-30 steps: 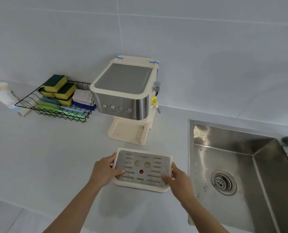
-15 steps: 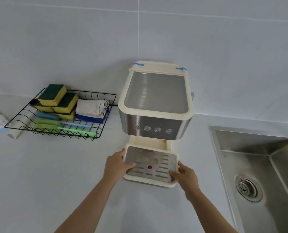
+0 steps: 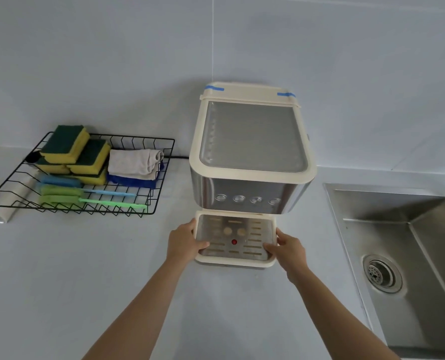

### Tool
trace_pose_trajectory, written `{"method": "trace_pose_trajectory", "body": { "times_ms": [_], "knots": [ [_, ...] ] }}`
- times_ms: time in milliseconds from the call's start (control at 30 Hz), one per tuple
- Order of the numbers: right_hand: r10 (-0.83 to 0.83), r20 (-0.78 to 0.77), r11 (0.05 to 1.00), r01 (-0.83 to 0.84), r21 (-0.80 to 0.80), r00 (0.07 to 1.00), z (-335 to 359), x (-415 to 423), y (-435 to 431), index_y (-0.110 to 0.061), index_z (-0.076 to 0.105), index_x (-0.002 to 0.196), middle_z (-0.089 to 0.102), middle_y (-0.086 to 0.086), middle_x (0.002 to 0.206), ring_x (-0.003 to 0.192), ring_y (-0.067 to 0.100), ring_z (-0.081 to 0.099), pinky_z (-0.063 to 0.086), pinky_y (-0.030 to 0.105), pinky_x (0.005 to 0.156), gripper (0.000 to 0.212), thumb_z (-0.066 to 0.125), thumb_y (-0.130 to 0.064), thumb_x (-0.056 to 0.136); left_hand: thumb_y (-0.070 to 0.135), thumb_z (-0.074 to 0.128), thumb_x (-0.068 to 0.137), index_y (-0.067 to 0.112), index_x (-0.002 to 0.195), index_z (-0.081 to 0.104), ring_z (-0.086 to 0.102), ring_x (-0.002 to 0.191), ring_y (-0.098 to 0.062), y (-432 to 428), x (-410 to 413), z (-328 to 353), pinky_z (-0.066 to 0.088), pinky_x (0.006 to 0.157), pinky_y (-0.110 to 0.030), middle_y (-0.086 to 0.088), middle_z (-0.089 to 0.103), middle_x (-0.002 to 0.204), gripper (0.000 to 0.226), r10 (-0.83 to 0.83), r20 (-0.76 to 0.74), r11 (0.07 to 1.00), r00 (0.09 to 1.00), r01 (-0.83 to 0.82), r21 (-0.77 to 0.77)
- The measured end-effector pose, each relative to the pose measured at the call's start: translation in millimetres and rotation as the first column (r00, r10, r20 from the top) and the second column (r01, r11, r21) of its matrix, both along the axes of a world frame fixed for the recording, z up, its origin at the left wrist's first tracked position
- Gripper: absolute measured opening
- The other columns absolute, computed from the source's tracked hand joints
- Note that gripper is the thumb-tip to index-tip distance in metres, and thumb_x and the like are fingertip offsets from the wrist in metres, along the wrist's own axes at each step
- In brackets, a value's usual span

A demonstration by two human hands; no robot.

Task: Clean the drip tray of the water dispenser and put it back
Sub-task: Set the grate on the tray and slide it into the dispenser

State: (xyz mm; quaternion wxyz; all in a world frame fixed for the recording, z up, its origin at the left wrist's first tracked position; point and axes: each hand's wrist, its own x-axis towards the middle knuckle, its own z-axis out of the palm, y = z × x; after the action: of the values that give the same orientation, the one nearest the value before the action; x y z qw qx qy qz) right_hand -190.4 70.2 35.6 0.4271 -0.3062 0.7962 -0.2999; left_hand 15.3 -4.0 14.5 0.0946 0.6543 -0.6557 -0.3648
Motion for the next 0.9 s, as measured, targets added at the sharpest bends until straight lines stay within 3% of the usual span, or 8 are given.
{"method": "trace_pose_trajectory", "body": {
  "times_ms": [167, 300, 400, 500, 600, 700, 767, 900],
  "knots": [
    [0.02, 0.012, 0.999, -0.02, 0.038, 1.0, -6, -4, -4, -0.011, 0.06, 0.119, 0.064, 0.006, 0.095, 0.087, 0.021, 0.059, 0.048, 0.03, 0.081, 0.036, 0.06, -0.007, 0.084, 0.024, 0.073, 0.071, 0.011, 0.109, 0.059, 0.056, 0.077, -0.018, -3, -4, -4, 0.038, 0.064, -0.022, -0.008, 0.067, 0.093, 0.042, -0.018, 0.02, 1.0, 1.0, 0.018, 0.016],
    [0.024, 0.013, 0.998, -0.025, 0.049, 1.0, -10, -5, -8, -0.01, 0.058, 0.122, 0.067, 0.012, 0.109, 0.087, 0.021, 0.058, 0.048, 0.029, 0.081, 0.039, 0.06, -0.007, 0.084, 0.023, 0.075, 0.069, 0.013, 0.108, 0.06, 0.063, 0.09, -0.023, -4, -5, -7, 0.043, 0.07, -0.025, -0.008, 0.069, 0.1, 0.043, -0.011, 0.008, 0.999, 1.0, 0.01, 0.034],
    [0.034, -0.009, 0.998, -0.033, 0.044, 0.999, -12, -7, -12, -0.01, 0.059, 0.12, 0.067, 0.012, 0.108, 0.085, 0.02, 0.057, 0.046, 0.026, 0.076, 0.037, 0.061, -0.007, 0.083, 0.022, 0.075, 0.067, 0.013, 0.109, 0.06, 0.064, 0.093, -0.024, -8, -6, -7, 0.045, 0.072, -0.027, -0.007, 0.069, 0.1, 0.045, -0.003, -0.005, 0.999, 1.0, 0.004, 0.039],
    [0.039, -0.024, 0.998, -0.038, 0.052, 0.999, -12, -9, -18, -0.008, 0.061, 0.118, 0.068, 0.013, 0.105, 0.084, 0.02, 0.056, 0.049, 0.032, 0.079, 0.036, 0.061, -0.007, 0.082, 0.022, 0.075, 0.067, 0.011, 0.106, 0.061, 0.064, 0.091, -0.024, -14, -7, -7, 0.046, 0.071, -0.028, -0.009, 0.07, 0.098, 0.043, -0.001, -0.017, 0.999, 1.0, 0.002, 0.042],
    [0.036, -0.008, 0.998, -0.035, 0.055, 0.999, -12, -13, -26, -0.008, 0.06, 0.118, 0.067, 0.013, 0.108, 0.084, 0.019, 0.056, 0.046, 0.024, 0.069, 0.036, 0.062, -0.006, 0.082, 0.023, 0.076, 0.067, 0.009, 0.102, 0.062, 0.064, 0.091, -0.027, -20, -9, -7, 0.05, 0.08, -0.035, -0.011, 0.07, 0.098, 0.041, 0.02, -0.02, 0.999, 1.0, -0.019, 0.05],
    [0.045, -0.01, 0.997, -0.044, 0.069, 0.999, -14, -18, -35, -0.005, 0.065, 0.109, 0.068, 0.015, 0.106, 0.081, 0.02, 0.055, 0.044, 0.021, 0.062, 0.028, 0.063, -0.007, 0.081, 0.023, 0.076, 0.067, 0.005, 0.087, 0.06, 0.063, 0.09, -0.031, -24, -13, -4, 0.049, 0.083, -0.04, -0.015, 0.069, 0.095, 0.031, 0.038, -0.011, 0.998, 0.999, -0.037, 0.055],
    [0.038, -0.012, 0.996, -0.037, 0.081, 0.999, -16, -20, -40, -0.002, 0.066, 0.103, 0.068, 0.018, 0.104, 0.08, 0.02, 0.055, 0.045, 0.024, 0.063, 0.024, 0.063, -0.008, 0.08, 0.023, 0.076, 0.069, 0.014, 0.071, 0.052, 0.06, 0.084, -0.028, -26, -16, 1, 0.049, 0.082, -0.038, -0.011, 0.064, 0.089, 0.026, 0.057, -0.002, 0.996, 0.998, -0.057, 0.073],
    [-0.007, 0.01, 0.992, 0.005, 0.124, 1.0, -20, -25, -52, 0.011, 0.064, 0.097, 0.062, 0.019, 0.085, 0.076, 0.021, 0.051, 0.041, 0.027, 0.06, 0.027, 0.065, -0.009, 0.079, 0.024, 0.076, 0.071, 0.023, 0.056, 0.034, 0.052, 0.083, -0.022, -32, -22, 10, 0.048, 0.084, -0.035, -0.009, 0.057, 0.088, 0.044, 0.112, 0.009, 0.988, 0.994, -0.112, 0.105]
  ]
}}
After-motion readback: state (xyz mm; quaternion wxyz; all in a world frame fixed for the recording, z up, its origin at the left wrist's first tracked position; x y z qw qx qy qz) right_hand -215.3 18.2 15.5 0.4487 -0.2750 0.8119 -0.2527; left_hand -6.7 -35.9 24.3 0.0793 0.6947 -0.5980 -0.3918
